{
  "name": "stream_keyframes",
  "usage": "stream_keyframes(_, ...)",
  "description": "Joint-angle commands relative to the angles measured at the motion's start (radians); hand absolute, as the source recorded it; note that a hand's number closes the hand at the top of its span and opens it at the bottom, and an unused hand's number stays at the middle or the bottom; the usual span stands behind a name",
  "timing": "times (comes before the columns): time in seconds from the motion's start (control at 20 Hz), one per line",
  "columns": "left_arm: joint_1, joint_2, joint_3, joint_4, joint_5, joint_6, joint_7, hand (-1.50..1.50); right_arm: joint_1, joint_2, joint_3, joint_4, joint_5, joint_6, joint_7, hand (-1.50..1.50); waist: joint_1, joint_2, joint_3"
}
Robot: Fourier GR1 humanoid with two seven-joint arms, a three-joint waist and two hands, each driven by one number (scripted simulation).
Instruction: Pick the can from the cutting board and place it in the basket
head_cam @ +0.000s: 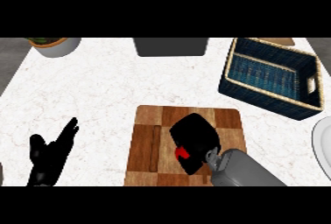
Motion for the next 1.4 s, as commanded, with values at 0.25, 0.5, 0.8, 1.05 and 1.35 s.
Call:
stream_keyframes(0.25,0.023,-0.023,-0.039,0.028,-0.022,0.010,0.041,0.00,-0.122,0.214,-0.227,0.181,0.102,-0.186,0.641,1.50,0.036,0.017,-0.014)
stream_keyframes(0.5,0.009,-0.030,-0.033,0.036,-0.002,-0.002,0.063,0.00,-0.221,0.217,-0.358,0.042,0.032,-0.518,0.696,1.50,0.044,0.017,-0.008)
stream_keyframes(0.8,-0.004,-0.009,-0.021,0.061,-0.008,-0.016,0.074,0.00,-0.441,0.218,-0.430,0.020,0.184,-0.719,0.793,1.50,0.042,0.013,-0.013)
stream_keyframes(1.05,0.003,-0.022,-0.026,0.046,-0.020,-0.002,0.083,0.00,-0.612,0.218,-0.501,0.005,0.245,-0.616,0.945,1.50,0.021,0.003,-0.014)
stream_keyframes(1.35,-0.006,-0.043,-0.015,0.034,-0.019,0.021,0.100,0.00,-0.709,0.172,-0.694,0.059,0.311,-0.543,0.885,1.50,0.003,0.008,-0.012)
